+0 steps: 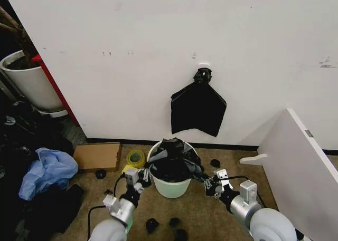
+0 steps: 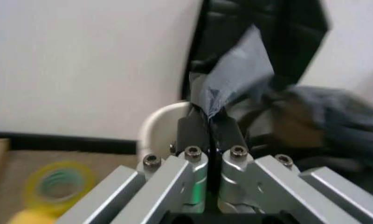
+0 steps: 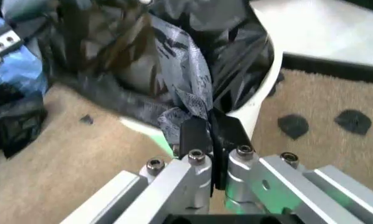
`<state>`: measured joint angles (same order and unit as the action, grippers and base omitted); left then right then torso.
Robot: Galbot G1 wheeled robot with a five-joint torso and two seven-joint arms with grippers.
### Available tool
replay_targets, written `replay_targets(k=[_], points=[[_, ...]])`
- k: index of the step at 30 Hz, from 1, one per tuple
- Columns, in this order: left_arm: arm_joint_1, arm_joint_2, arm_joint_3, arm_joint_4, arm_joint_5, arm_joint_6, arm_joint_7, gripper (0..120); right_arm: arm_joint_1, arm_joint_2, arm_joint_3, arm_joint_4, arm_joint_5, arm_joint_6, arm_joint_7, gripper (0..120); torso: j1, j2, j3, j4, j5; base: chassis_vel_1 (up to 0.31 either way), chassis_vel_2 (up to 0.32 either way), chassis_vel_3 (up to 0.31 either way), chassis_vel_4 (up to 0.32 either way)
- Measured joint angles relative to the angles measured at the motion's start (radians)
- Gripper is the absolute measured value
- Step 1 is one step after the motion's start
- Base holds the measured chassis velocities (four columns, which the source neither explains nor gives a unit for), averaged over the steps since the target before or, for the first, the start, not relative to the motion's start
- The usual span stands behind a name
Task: Place the garbage bag over the trash bin.
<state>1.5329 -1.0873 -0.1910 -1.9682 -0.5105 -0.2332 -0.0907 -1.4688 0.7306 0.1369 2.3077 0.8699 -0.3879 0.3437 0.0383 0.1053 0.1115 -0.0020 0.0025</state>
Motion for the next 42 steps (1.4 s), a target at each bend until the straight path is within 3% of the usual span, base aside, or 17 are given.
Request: replay_targets(k=[6,12,20,27,42], points=[[0.032,-0.015,-0.017,-0.009,0.028,0.090,-0.136,0,0.018,0.044,-0.039,-0.049,0.019,-0.051,0.061,0,0.000,0.000,0.000,0.0001,0.0003,0.000,0.000,0.000,0.000],[-0.004,-0.034,-0.014,0.002,-0.005,0.152,-0.142,0,0.034,0.083,-0.048,-0.116,0.006,-0.055,0.059,0,0.000,0.000,0.000,-0.0001,0.0001,0.000,0.000,0.000,0.000],[-0.009,-0.034,0.008,0.042,0.030,0.240,-0.138,0,0.021,0.139,-0.068,-0.196,-0.108,0.000,-0.047,0,0.000,0.000,0.000,-0.0001,0.0000,0.000,0.000,0.000,0.000],[-0.040,-0.039,0.007,0.098,0.094,0.250,-0.161,0,0.036,0.180,-0.087,-0.268,-0.177,0.044,-0.107,0,0.000,0.000,0.000,0.0000,0.0001,0.000,0.000,0.000,0.000],[-0.110,-0.107,0.022,0.246,0.111,0.232,-0.144,0,0.096,0.236,-0.062,-0.520,-0.324,0.237,-0.300,0,0.000,0.000,0.000,0.0000,0.0002,0.000,0.000,0.000,0.000]])
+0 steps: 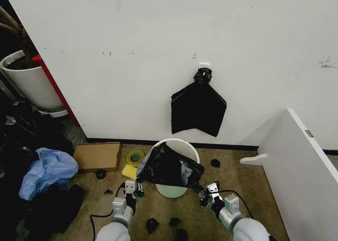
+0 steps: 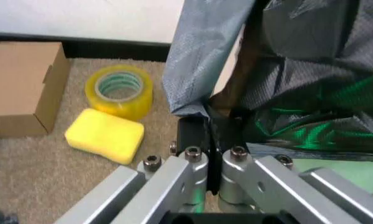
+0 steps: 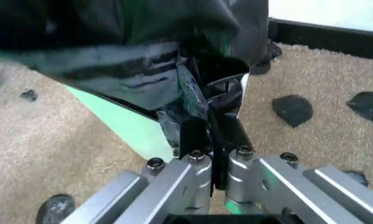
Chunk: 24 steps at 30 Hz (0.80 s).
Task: Place the garbage bag over the trash bin.
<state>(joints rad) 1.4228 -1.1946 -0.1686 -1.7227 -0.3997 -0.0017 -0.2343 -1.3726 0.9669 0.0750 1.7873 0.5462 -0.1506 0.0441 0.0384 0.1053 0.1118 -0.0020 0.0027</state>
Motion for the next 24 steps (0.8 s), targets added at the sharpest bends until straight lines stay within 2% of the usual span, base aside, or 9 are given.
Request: replay_targets(k=[8,12,14,16,18,19,22,24], points=[[-0.010,-0.027,-0.004,0.030,0.005,0.000,-0.005,0,0.008,0.038,0.005,-0.014,0.009,-0.012,-0.002,0,0.000,0.000,0.000,0.0000,0.0000,0.000,0.000,0.000,0.000],[-0.005,-0.034,-0.004,0.020,0.002,0.009,-0.044,0,-0.011,0.024,0.017,0.014,0.008,0.002,-0.016,1,0.000,0.000,0.000,0.0000,0.0001,0.000,0.000,0.000,0.000],[0.004,-0.031,-0.009,-0.002,0.003,0.029,-0.058,4,-0.029,-0.002,0.028,0.043,0.012,0.000,-0.024,10,0.000,0.000,0.000,0.0001,-0.0002,0.000,0.000,0.000,0.000],[0.019,-0.020,-0.019,-0.051,0.004,0.075,-0.075,15,-0.060,-0.039,0.043,0.092,0.022,-0.014,-0.025,19,0.000,0.000,0.000,0.0000,-0.0001,0.000,0.000,0.000,0.000],[0.032,-0.007,-0.033,-0.099,0.001,0.109,-0.079,22,-0.082,-0.065,0.058,0.129,0.028,-0.031,-0.024,26,0.000,0.000,0.000,0.0000,-0.0001,0.000,0.000,0.000,0.000],[0.032,-0.007,-0.033,-0.099,0.001,0.109,-0.079,22,-0.082,-0.065,0.058,0.129,0.028,-0.031,-0.024,26,0.000,0.000,0.000,0.0000,-0.0001,0.000,0.000,0.000,0.000],[0.059,0.025,-0.050,-0.162,-0.002,0.134,-0.067,34,-0.119,-0.104,0.076,0.190,0.024,-0.050,-0.014,38,0.000,0.000,0.000,0.0000,-0.0001,0.000,0.000,0.000,0.000],[0.088,0.058,-0.061,-0.202,-0.005,0.153,-0.057,44,-0.157,-0.133,0.079,0.243,0.008,-0.054,0.008,50,0.000,0.000,0.000,0.0000,0.0000,0.000,0.000,0.000,0.000]])
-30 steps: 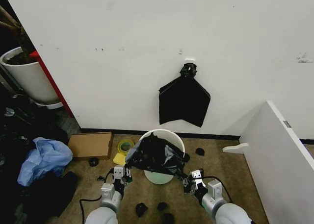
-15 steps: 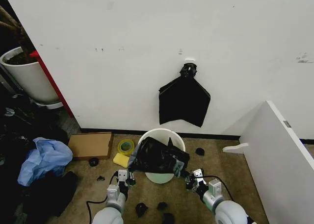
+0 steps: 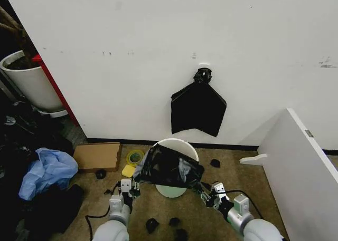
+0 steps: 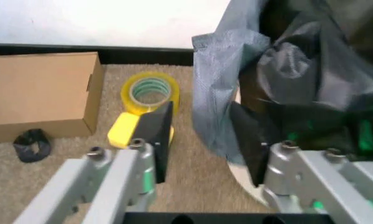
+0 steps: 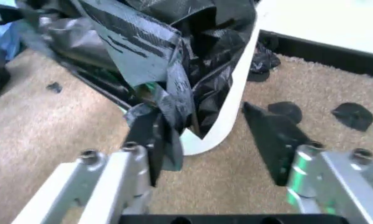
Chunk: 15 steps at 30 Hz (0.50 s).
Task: Place the garbage bag over the trash bin.
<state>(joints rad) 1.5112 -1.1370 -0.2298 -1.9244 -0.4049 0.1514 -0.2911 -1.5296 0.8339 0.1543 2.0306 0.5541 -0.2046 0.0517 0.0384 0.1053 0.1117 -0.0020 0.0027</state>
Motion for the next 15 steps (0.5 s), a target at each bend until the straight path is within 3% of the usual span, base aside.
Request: replay_targets(k=[4,9,15], points=[[0.044,0.033,-0.013,-0.038,0.003,0.005,0.033,56,-0.058,-0.027,-0.005,0.065,-0.036,0.020,0.012,62,0.000,0.000,0.000,0.0000,-0.0001,0.000,0.000,0.000,0.000],[0.101,0.049,-0.021,-0.088,0.013,-0.033,0.093,76,-0.125,-0.051,-0.012,0.133,-0.103,0.135,0.005,81,0.000,0.000,0.000,0.0000,-0.0002,0.000,0.000,0.000,0.000],[0.129,0.044,-0.023,-0.137,0.014,-0.040,0.086,97,-0.102,-0.047,-0.017,0.089,-0.177,0.239,-0.021,98,0.000,0.000,0.000,0.0000,-0.0001,0.000,0.000,0.000,0.000]])
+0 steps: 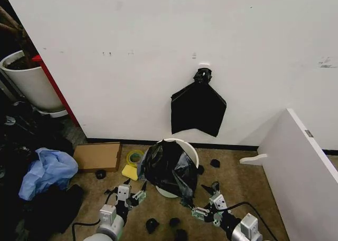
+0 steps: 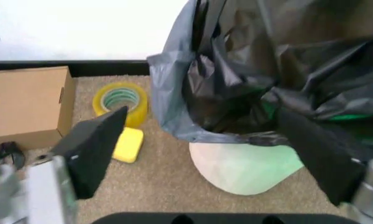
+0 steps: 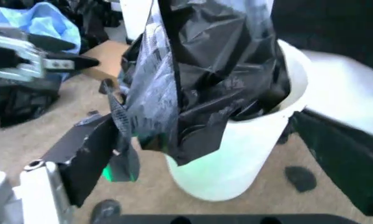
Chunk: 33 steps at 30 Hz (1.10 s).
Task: Place the garbage bag over the trash bin.
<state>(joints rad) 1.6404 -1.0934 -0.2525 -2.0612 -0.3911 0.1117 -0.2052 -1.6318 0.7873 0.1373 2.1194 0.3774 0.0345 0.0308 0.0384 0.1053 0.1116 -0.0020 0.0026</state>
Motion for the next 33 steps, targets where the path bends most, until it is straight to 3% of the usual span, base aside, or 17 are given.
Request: replay_targets(k=[5,7,9,15,24,26,29,33], points=[[0.002,-0.009,0.008,-0.014,0.006,-0.001,-0.008,100,0.052,0.034,-0.003,-0.081,0.045,0.062,-0.073,100,0.000,0.000,0.000,-0.0001,0.0000,0.000,0.000,0.000,0.000],[-0.004,-0.020,0.022,-0.008,0.016,-0.005,-0.018,100,0.106,0.068,0.010,-0.168,0.142,0.096,-0.166,100,0.000,0.000,0.000,0.0001,0.0002,0.000,0.000,0.000,0.000],[-0.006,-0.024,0.025,-0.004,0.017,-0.006,-0.021,100,0.117,0.075,0.012,-0.187,0.163,0.096,-0.179,100,0.000,0.000,0.000,0.0001,0.0001,0.000,0.000,0.000,0.000],[-0.020,-0.046,0.049,0.007,0.025,-0.009,-0.027,100,0.140,0.111,0.025,-0.216,0.325,-0.059,-0.133,100,0.000,0.000,0.000,0.0001,0.0000,0.000,0.000,0.000,0.000],[-0.030,-0.059,0.053,0.008,0.027,-0.010,-0.027,100,0.093,0.089,0.024,-0.167,0.326,-0.115,-0.176,100,0.000,0.000,0.000,-0.0002,-0.0002,0.000,0.000,0.000,0.000],[-0.026,-0.064,0.053,0.008,0.031,-0.011,-0.028,100,0.108,0.090,0.038,-0.209,0.285,-0.100,-0.296,100,0.000,0.000,0.000,-0.0001,-0.0001,0.000,0.000,0.000,0.000],[-0.010,-0.064,0.050,0.001,0.038,-0.012,-0.028,100,0.168,0.113,0.095,-0.351,0.190,-0.005,-0.600,100,0.000,0.000,0.000,0.0000,0.0002,0.000,0.000,0.000,0.000],[0.000,-0.064,0.042,-0.002,0.039,-0.014,-0.028,100,0.222,0.132,0.107,-0.427,0.174,0.059,-0.695,100,0.000,0.000,0.000,0.0001,0.0001,0.000,0.000,0.000,0.000]])
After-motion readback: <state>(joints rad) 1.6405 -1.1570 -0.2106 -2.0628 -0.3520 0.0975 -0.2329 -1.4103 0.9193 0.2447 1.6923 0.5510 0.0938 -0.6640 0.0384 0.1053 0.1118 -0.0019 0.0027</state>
